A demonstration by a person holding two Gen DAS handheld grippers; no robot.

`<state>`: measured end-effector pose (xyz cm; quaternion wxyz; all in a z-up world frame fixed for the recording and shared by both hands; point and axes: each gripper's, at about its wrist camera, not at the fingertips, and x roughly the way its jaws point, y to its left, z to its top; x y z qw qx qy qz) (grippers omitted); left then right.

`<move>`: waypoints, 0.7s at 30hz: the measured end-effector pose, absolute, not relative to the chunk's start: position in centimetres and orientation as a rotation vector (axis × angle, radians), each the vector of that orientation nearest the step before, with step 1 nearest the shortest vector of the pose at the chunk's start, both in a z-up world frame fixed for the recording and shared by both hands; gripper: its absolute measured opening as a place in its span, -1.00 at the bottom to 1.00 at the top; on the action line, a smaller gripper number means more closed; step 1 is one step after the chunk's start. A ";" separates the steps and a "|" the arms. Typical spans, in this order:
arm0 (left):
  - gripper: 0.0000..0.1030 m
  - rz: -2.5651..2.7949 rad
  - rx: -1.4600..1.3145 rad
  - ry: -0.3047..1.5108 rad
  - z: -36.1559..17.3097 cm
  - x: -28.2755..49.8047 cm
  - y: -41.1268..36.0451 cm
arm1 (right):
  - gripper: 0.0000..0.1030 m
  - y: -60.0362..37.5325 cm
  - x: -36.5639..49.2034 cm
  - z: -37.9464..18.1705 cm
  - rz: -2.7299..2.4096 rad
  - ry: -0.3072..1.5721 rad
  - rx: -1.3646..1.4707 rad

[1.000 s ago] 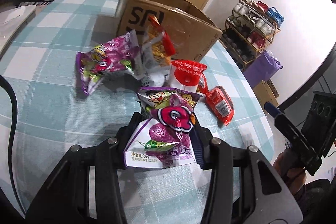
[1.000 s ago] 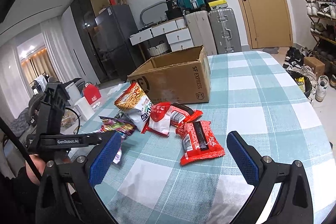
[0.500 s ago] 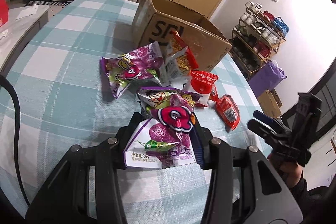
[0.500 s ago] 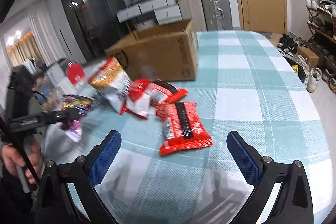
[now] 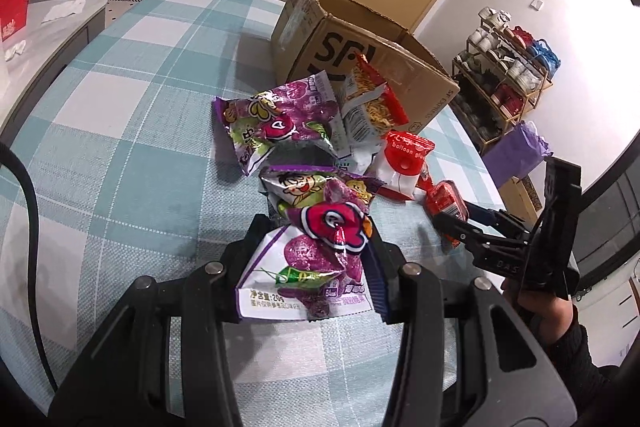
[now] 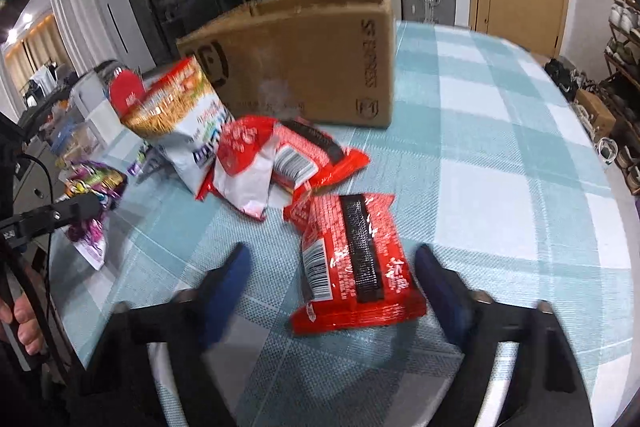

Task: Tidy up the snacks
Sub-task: 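Lower the right gripper onto the red chocolate bar and close, then carry the purple bag and red chocolate bar over the box with both grippers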

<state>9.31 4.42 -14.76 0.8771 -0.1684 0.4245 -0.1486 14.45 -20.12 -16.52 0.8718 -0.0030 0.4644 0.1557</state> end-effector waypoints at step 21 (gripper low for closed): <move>-0.18 -0.322 -0.320 0.912 -14.6 9.3 3.5 | -0.14 -21.7 13.7 -16.4 0.337 0.928 0.079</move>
